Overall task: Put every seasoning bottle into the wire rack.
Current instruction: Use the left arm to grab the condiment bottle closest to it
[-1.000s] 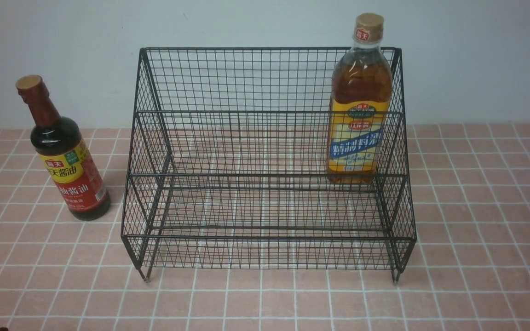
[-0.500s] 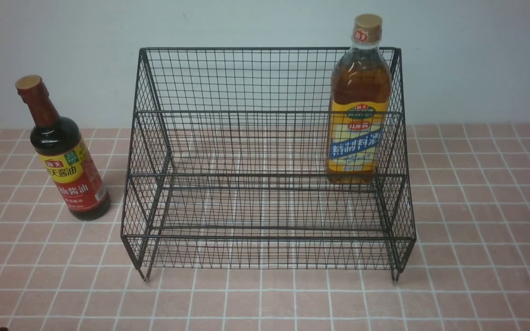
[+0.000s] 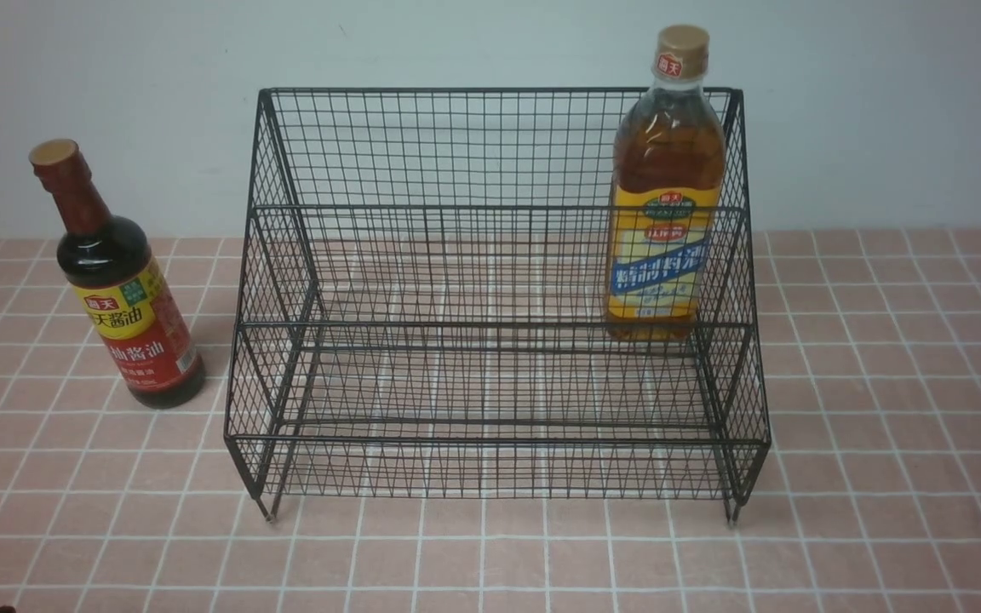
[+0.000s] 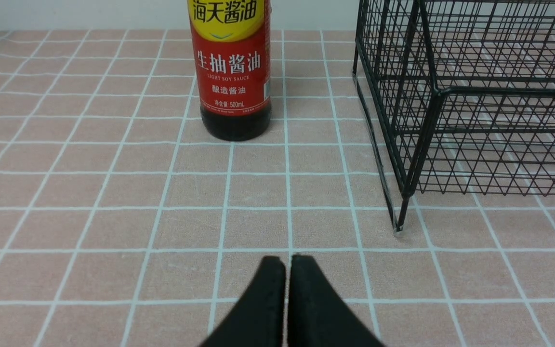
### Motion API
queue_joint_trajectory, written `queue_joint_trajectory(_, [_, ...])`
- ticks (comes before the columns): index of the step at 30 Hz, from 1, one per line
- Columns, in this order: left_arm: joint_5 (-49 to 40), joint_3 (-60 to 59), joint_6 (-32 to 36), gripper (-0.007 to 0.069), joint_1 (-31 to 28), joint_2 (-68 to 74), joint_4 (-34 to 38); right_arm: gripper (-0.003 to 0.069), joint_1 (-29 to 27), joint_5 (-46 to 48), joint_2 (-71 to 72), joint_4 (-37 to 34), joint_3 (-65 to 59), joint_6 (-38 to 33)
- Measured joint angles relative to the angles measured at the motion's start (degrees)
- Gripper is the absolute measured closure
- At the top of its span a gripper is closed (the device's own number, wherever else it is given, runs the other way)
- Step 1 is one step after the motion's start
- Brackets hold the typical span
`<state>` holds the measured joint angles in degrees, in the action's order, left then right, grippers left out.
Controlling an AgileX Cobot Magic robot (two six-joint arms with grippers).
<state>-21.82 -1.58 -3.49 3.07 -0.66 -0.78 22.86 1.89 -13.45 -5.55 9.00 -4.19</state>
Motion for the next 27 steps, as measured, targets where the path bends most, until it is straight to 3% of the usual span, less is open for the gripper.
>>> queue_joint_trajectory(6, [0.00, 0.00, 0.00, 0.0630, -0.02, 0.00, 0.00, 0.0672, -8.30, 13.11, 5.35, 1.13, -0.07, -0.74])
queue_joint_trajectory(9, [0.00, 0.00, 0.00, 0.0630, -0.02, 0.00, 0.00, 0.0672, -16.21, 21.89, 8.50, 3.00, -0.07, -0.80])
queue_joint_trajectory(13, [0.00, 0.00, 0.00, 0.0630, -0.02, 0.00, 0.00, 0.0672, -20.56, 27.54, 11.84, 3.70, -0.20, -0.91])
queue_joint_trajectory(27, [-0.05, 0.00, 0.00, 0.0630, -0.02, 0.00, 0.00, 0.0672, -24.02, 20.25, 14.14, 3.77, -10.00, -0.99])
